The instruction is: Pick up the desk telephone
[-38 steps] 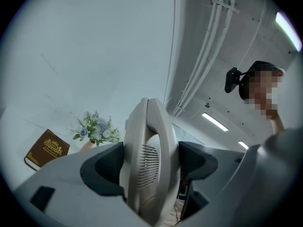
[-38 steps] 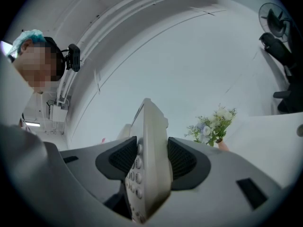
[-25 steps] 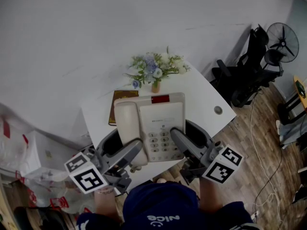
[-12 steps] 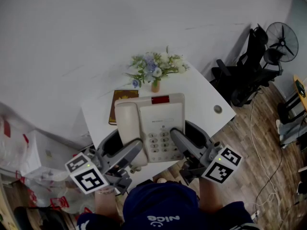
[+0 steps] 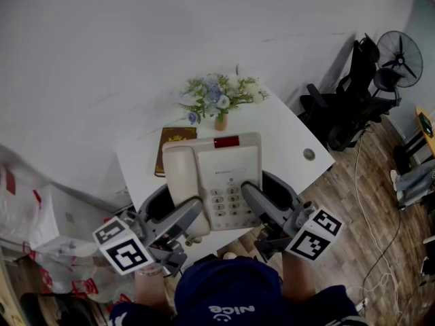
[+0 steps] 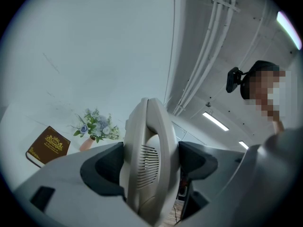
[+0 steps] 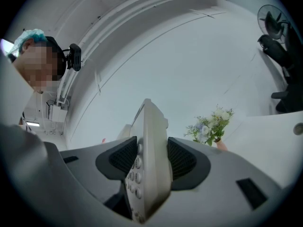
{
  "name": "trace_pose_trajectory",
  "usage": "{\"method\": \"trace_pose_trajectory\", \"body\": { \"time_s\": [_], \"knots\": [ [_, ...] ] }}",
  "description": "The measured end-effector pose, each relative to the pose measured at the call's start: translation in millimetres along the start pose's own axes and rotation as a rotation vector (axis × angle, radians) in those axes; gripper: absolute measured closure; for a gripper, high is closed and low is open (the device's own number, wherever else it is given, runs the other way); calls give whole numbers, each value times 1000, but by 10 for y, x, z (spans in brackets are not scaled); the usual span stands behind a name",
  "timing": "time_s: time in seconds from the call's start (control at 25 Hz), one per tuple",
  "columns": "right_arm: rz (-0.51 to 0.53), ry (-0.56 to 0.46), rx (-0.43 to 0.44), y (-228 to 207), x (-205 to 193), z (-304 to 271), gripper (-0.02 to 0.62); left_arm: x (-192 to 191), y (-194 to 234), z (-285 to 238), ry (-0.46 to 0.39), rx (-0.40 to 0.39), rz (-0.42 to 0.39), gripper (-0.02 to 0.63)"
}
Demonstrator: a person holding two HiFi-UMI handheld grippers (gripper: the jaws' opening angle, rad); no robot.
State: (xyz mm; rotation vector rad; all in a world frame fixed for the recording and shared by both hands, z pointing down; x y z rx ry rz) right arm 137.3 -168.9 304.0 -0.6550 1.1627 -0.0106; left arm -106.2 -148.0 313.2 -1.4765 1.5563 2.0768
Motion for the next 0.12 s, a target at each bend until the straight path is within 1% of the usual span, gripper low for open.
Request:
{"method": "trace_pose_trajectory", "body": {
  "time_s": [0.12],
  "knots": [
    [0,0,1,5,-6,-5,373,-1,2,9,-1,2,2,230]
  ]
}}
Point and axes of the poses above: the fingertips, and each gripper's own axes: z backward along the fingers, y to its left, x out of its top, the point moved 8 cm from there along z, backward along the fingers, and after that the axes turned 12 degrees about x, right-handed, at the moved point
